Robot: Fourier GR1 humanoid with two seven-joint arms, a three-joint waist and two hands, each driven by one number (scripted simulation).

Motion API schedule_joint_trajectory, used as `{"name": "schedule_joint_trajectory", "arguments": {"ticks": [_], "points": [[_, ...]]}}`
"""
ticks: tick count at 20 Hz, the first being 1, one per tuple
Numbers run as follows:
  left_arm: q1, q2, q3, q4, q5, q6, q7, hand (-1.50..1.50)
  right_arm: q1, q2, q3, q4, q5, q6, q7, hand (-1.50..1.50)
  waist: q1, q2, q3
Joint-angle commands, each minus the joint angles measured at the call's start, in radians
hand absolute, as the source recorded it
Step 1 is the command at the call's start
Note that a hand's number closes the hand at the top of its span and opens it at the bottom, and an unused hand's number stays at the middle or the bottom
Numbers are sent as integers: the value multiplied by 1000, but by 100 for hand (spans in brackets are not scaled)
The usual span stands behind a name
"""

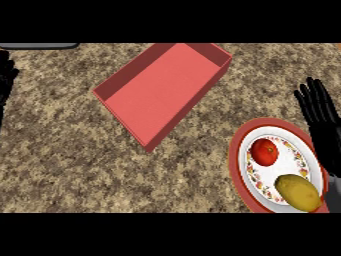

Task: Pick the lemon from the plate and place it in the cardboard box

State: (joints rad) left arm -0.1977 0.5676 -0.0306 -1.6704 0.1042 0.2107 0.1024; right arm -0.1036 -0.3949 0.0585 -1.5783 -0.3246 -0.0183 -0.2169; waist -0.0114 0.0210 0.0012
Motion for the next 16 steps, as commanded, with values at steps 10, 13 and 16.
{"name": "schedule_joint_trajectory", "arguments": {"ticks": [10,13,16], "points": [[45,-170,-232,41,34,-111,1,0,163,-401,116,-82,428,134,-2,-150,-72,-28,-9],[34,-170,-227,68,42,-128,0,0,238,-461,133,-134,593,68,-149,-150,-73,-31,-3],[56,-199,-263,59,18,-120,-19,0,328,-526,70,-200,662,-5,-253,-150,-59,-34,-2]]}}
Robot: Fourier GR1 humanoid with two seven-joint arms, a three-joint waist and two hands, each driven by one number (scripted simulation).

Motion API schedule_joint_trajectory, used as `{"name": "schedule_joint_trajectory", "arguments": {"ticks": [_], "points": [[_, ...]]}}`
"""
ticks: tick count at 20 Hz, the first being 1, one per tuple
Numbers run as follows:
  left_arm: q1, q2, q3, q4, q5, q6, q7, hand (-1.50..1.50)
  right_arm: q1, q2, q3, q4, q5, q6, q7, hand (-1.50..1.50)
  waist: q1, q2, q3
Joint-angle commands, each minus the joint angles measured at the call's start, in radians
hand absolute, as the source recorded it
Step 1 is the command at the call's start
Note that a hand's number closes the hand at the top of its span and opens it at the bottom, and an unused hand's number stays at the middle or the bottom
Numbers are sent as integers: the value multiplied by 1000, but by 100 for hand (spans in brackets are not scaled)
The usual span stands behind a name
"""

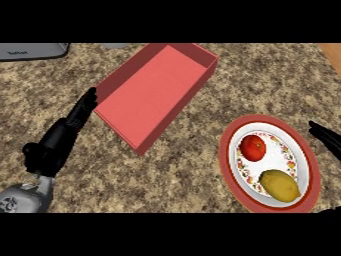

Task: Pick the lemon from the plate and place it in the cardboard box

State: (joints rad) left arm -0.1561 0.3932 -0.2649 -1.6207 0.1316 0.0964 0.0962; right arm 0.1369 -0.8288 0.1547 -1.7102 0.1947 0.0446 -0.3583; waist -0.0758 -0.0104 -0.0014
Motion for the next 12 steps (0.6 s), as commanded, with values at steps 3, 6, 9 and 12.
{"name": "schedule_joint_trajectory", "arguments": {"ticks": [3,6,9,12], "points": [[-33,-43,-15,56,-9,-16,-24,0,200,-178,-133,-213,118,-58,-75,-150,8,0,-1],[-2,-69,-41,52,-29,-13,-50,0,261,-266,-240,-323,78,34,22,-150,26,2,-1],[-8,-54,-20,71,-29,-28,-60,0,362,-310,-287,-463,15,158,118,-150,25,1,-2],[-29,-66,-32,76,-51,-18,-36,0,392,-367,-349,-526,-67,290,193,-150,27,4,-2]]}}
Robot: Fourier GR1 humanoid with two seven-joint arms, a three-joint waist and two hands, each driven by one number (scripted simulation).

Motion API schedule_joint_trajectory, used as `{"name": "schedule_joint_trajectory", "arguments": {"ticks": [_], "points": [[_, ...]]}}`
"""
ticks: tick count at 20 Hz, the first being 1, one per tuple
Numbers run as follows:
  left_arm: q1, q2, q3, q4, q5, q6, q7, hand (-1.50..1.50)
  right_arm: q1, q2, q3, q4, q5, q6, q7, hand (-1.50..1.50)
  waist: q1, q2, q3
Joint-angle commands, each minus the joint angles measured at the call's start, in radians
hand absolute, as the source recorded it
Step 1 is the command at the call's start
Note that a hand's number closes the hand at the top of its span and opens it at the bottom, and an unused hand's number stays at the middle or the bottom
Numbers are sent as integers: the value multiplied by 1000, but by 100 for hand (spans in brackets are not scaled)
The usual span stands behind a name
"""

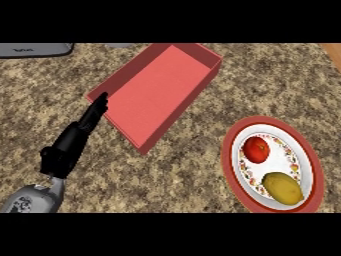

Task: Pick the lemon from the plate and place it in the cardboard box

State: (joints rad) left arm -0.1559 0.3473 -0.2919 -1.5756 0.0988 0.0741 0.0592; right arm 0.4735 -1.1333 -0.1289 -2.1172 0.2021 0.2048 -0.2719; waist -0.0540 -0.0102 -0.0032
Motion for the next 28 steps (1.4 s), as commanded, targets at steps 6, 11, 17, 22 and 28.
{"name": "schedule_joint_trajectory", "arguments": {"ticks": [6,11,17,22,28], "points": [[-66,-69,-4,68,-29,-20,5,0,70,20,-80,-216,-103,248,288,-150,37,9,2],[-68,-87,10,51,-41,-53,1,0,-63,130,28,-174,-68,279,376,-150,59,13,3],[-113,-66,61,12,-26,-104,85,0,-165,235,176,-105,107,295,430,-150,63,12,3],[-48,-93,51,22,-83,-104,23,0,-255,338,259,-19,188,350,472,-150,62,11,3],[-40,-158,55,40,-129,-91,15,0,-284,452,277,13,302,351,422,-150,55,10,3]]}}
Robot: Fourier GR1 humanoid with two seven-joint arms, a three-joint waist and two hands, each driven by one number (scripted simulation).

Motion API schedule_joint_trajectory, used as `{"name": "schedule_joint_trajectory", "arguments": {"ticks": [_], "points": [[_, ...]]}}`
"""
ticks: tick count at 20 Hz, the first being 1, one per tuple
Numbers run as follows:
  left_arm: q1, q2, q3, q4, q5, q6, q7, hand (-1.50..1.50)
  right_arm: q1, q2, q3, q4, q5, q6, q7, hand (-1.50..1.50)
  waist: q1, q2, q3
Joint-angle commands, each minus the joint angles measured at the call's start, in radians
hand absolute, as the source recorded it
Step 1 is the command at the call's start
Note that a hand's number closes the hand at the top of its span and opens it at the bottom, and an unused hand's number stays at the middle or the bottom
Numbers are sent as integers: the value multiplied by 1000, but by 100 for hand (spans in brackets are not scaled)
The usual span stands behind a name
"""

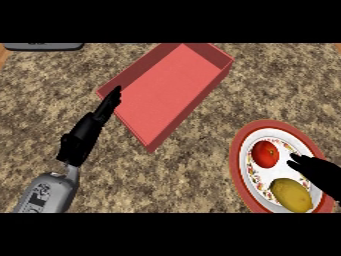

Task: Pick the lemon from the plate and place it in the cardboard box

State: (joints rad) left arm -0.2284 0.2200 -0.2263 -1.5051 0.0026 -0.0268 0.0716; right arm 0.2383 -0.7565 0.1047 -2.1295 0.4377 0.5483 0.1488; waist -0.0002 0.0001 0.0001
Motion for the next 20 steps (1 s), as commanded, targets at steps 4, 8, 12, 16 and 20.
{"name": "schedule_joint_trajectory", "arguments": {"ticks": [4,8,12,16,20], "points": [[64,-15,23,-93,-17,-34,43,0,74,67,-22,19,153,-8,-134,-150,-5,-2,0],[-17,-40,50,-27,-39,-48,52,0,-89,166,57,99,192,50,-52,-150,1,0,0],[34,-6,105,-83,12,-108,59,0,-70,127,-16,120,181,122,-120,-150,2,0,0],[127,-39,43,-197,-51,-78,95,0,-3,161,21,142,291,63,-160,-150,3,-2,0],[26,-17,145,-9,-11,-152,-6,0,5,180,16,119,325,92,-169,-150,-4,-1,0]]}}
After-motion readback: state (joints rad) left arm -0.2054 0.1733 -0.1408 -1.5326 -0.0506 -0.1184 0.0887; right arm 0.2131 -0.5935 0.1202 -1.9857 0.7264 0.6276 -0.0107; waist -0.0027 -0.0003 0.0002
